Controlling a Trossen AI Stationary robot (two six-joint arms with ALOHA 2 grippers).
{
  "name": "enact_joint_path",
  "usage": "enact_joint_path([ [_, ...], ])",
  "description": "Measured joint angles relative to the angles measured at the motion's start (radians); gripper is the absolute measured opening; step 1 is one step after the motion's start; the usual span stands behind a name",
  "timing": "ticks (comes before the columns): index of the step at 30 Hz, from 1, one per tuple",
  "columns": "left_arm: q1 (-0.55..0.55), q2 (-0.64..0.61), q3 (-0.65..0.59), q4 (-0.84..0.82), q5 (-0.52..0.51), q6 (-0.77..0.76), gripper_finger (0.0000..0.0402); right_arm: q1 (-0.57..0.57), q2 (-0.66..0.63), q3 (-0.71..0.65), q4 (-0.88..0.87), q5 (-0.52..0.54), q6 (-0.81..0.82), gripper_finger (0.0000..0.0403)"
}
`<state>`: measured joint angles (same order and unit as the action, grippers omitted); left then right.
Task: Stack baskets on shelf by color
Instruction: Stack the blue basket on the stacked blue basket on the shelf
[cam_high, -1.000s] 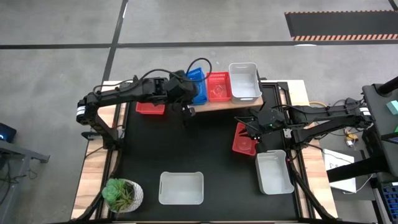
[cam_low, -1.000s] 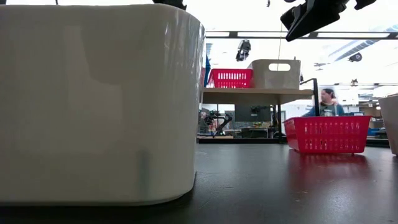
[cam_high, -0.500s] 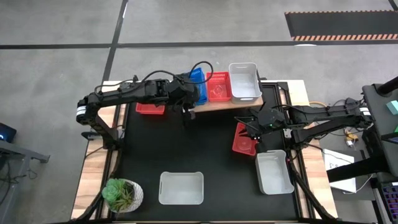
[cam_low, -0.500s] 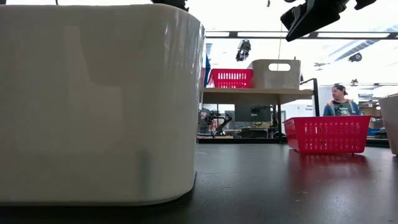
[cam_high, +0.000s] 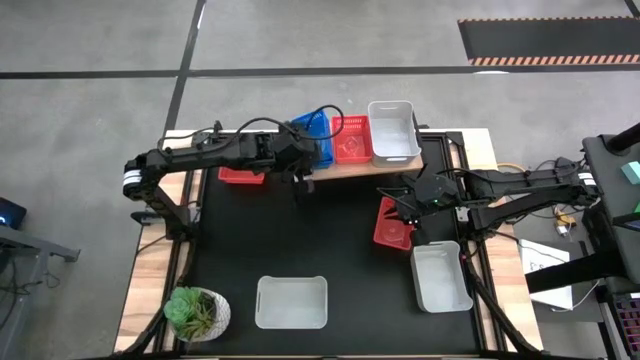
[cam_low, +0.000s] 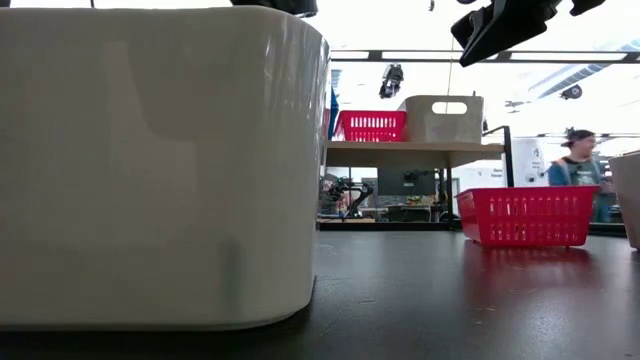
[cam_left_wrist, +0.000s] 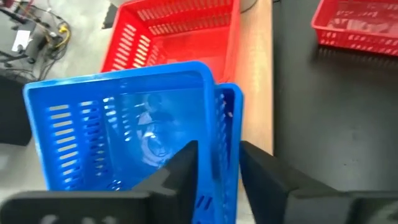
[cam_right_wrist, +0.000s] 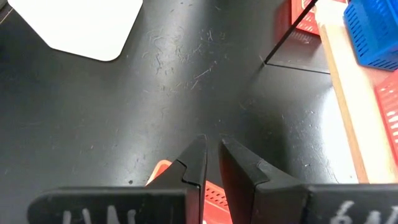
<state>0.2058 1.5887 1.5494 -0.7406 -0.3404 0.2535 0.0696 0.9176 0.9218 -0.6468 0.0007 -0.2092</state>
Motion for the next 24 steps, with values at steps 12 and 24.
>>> enact_joint_path([
  [12,-0.031,-0.005,0.087,-0.055,-0.094,0.101,0.0004,0.0,0.0,0.0,0.0,0.0,0.0,0.0034],
  [24,-0.031,0.078,0.16,-0.167,-0.119,0.093,0.0001,0.0,0.0,0.0,0.001,0.0,0.0,0.0034],
])
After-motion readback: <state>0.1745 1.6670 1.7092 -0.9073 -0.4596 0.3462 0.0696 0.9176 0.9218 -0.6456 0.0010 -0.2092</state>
